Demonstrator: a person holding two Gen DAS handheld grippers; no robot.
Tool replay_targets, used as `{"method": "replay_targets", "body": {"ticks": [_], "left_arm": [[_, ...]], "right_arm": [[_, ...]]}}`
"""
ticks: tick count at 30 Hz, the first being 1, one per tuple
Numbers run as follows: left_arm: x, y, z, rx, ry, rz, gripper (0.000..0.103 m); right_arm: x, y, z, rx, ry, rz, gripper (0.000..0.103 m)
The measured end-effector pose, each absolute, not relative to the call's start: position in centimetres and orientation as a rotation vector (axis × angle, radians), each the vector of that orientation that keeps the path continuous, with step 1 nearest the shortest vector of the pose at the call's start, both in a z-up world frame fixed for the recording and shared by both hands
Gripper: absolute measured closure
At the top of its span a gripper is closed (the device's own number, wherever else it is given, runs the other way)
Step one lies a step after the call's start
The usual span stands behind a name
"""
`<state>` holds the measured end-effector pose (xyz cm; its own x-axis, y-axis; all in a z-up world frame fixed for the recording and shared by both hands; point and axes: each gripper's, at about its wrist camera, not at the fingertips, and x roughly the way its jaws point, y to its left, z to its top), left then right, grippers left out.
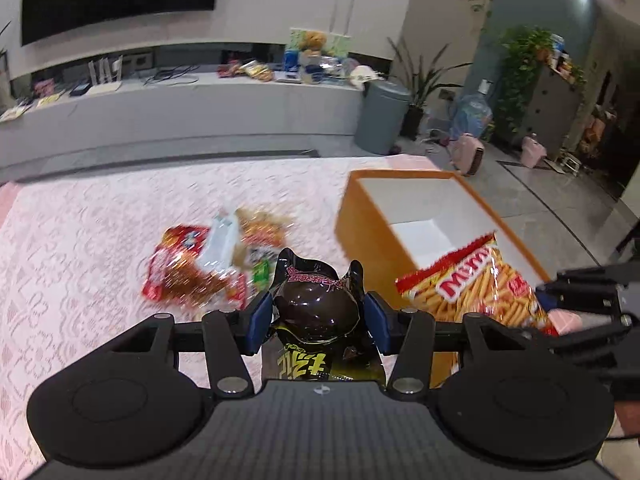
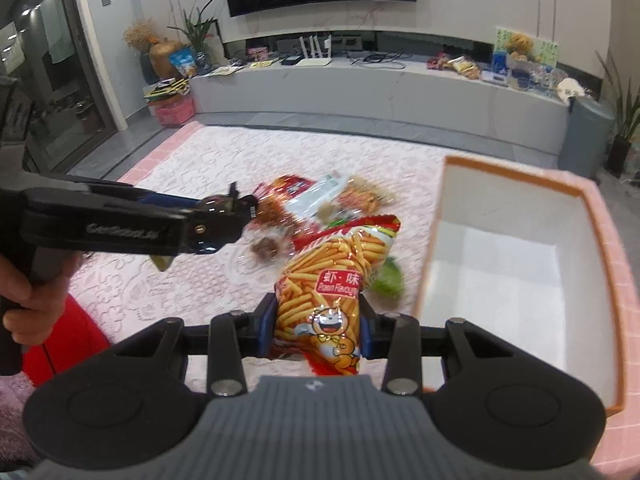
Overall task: Organize snacks
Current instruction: 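Carry both held snacks over the orange box and release them inside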
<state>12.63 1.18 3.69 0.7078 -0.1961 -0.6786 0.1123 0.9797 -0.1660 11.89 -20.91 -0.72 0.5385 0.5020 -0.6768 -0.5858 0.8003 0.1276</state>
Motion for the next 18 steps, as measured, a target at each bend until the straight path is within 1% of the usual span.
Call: {"method": "replay_targets", "body": {"ticks": [5, 9, 12, 18], "left_arm": [[14.4, -2.5, 4.6, -0.048, 0.750, -0.260, 0.046], [16.9, -6.7, 4.5, 0.016, 0.766, -0.363, 0.047], [18.8, -9.9, 3.5, 0.063, 0.796, -0.439, 0.049], [22.1, -14.2, 0.3, 0.132, 0.887, -0.536, 0.050]], "right_arm": [[13.4, -24.3, 0.4, -0.146, 0.742, 0.570, 0.065], [15.7, -27.5, 0.2, -0.167, 0.786, 0.517, 0.065], [17.5, -29.8, -0.8, -0.197, 0.838, 0.471, 0.065], [20.3, -32.1, -3.8, -0.238, 0.950, 0.461, 0.065]]}}
